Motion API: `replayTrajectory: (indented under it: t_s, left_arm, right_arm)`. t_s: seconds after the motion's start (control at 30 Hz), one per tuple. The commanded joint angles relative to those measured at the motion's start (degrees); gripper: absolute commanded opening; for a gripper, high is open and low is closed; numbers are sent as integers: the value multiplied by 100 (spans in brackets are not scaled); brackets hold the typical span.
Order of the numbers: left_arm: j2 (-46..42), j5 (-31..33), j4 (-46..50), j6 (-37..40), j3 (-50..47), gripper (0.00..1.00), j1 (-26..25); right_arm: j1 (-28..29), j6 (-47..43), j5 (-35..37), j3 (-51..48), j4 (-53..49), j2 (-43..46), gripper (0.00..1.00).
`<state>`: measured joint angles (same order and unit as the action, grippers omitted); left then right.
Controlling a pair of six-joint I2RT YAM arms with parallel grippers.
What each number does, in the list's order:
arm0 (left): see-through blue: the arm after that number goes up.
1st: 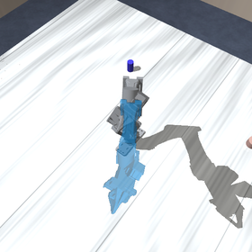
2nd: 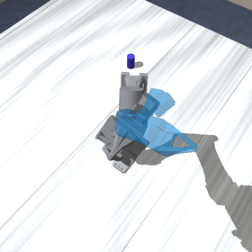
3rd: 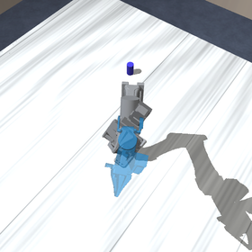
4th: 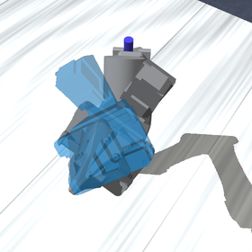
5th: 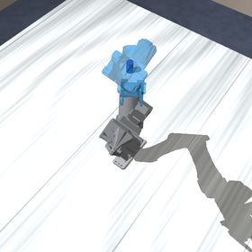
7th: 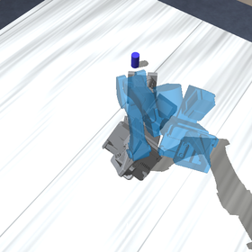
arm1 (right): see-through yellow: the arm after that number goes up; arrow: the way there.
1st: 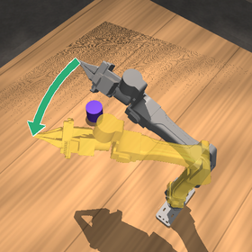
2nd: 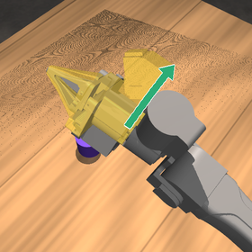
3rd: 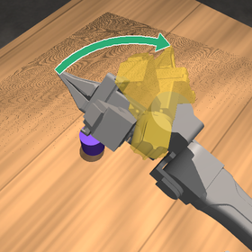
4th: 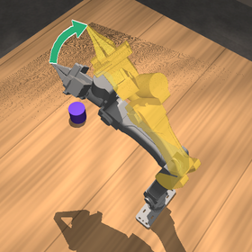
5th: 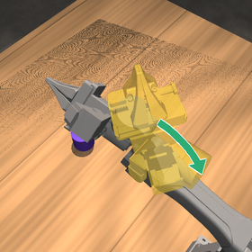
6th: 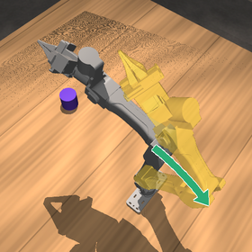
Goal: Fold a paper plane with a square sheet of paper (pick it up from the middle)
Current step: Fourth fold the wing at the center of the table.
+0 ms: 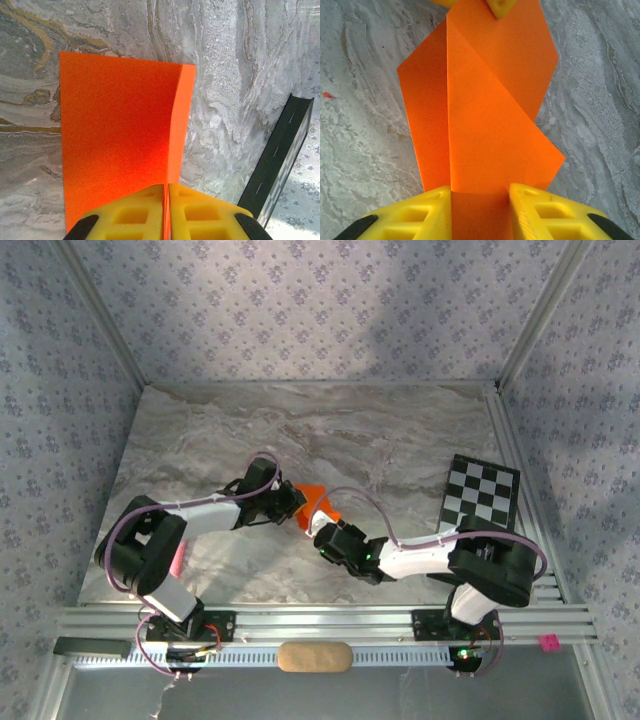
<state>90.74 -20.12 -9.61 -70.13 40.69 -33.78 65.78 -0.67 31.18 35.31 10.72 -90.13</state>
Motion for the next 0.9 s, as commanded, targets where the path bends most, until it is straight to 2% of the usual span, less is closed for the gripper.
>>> replayTrajectory:
  t_s: [0.0,0.47,0.87]
  left_arm:
    - [-200,-45,110,8,131,12,-28]
    - [-195,-11,157,25,159,12,-23]
    - [-203,-1,186,43,175,10,-26]
  right_arm:
    - [32,117,119,138,59,-40,32]
    - [-35,468,-68,130,-39,-77,18]
    - [-144,682,-132,69,-87,-110,21]
